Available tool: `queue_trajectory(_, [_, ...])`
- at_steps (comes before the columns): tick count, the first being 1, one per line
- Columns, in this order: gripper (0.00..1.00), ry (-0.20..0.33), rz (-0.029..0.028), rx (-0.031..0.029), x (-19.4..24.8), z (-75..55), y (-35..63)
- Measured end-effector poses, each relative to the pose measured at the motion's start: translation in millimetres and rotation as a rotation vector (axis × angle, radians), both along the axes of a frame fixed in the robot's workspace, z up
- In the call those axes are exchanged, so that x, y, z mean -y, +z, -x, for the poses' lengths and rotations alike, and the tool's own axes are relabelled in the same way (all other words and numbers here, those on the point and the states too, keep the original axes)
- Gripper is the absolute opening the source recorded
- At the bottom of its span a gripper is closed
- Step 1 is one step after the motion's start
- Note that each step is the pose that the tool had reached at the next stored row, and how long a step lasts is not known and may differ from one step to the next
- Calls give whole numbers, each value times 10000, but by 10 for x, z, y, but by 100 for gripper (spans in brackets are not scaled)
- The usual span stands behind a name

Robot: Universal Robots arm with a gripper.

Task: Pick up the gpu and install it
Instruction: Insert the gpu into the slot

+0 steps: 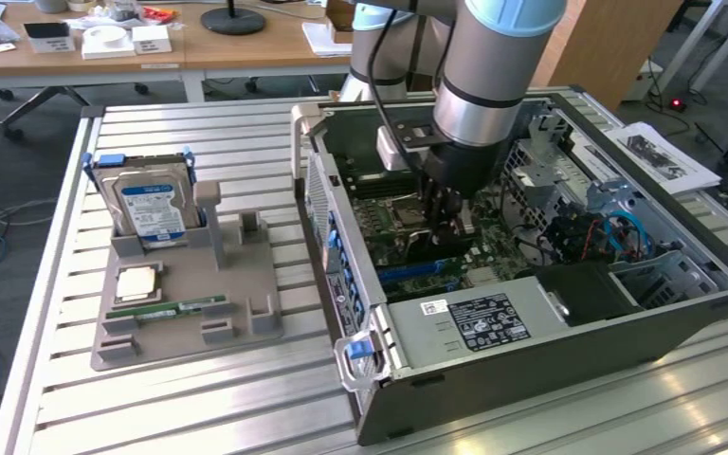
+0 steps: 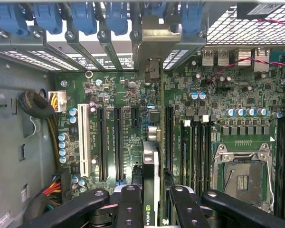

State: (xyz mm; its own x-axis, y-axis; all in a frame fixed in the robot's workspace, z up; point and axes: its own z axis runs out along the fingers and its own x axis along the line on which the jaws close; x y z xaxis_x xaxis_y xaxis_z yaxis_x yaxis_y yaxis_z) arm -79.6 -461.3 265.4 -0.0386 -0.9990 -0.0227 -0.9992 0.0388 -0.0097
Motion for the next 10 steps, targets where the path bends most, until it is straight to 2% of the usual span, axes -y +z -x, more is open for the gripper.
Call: queue_trajectory(10, [27,1,0,0,0,22,0])
